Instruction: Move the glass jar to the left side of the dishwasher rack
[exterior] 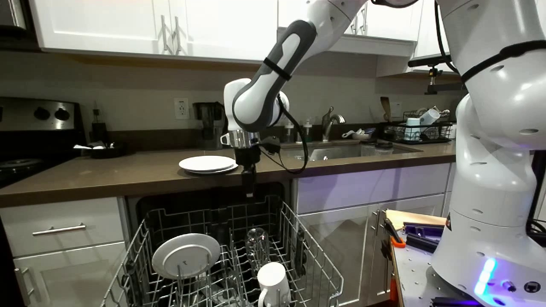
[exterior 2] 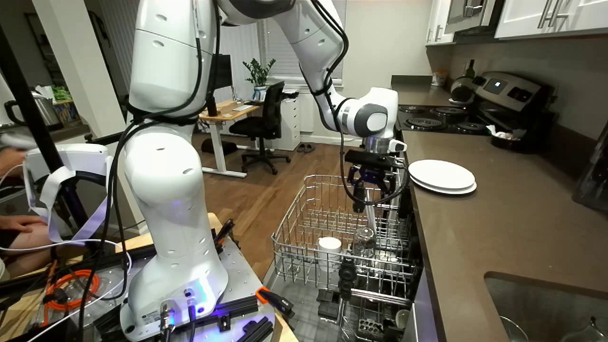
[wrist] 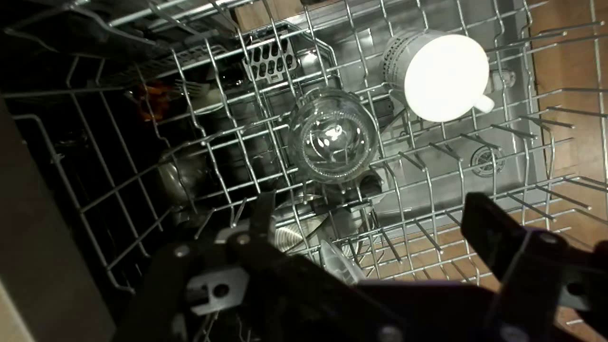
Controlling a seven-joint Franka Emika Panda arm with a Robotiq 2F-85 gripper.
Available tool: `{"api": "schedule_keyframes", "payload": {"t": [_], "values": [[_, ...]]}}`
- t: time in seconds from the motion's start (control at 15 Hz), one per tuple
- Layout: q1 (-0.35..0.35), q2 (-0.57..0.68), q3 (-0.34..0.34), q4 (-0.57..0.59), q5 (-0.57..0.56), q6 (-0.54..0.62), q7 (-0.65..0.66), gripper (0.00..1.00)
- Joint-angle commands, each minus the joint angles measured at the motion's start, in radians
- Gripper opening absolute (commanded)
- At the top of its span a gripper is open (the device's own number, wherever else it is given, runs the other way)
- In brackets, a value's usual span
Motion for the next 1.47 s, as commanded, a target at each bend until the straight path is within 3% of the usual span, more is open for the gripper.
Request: {"api": "schedule_keyframes", "payload": {"t": [0.0, 0.27, 0.8, 1.2, 1.4], "values": [[-0.016, 0.004, 0.017, 0.002, -0.009, -0.003, 0.007, 1.0], [-0.02, 0.033, 0.023, 0.008, -0.002, 0.025, -0.003, 1.0], [-0.015, 0.165, 0.02, 0.004, -0.02, 0.236, 0.047, 1.0], [-0.053, 0.314, 0.053, 0.005, -0.004, 0.37, 0.033, 1.0], [-0.034, 0.377, 0.025, 0.02, -0.04, 0.43, 0.054, 1.0]]}}
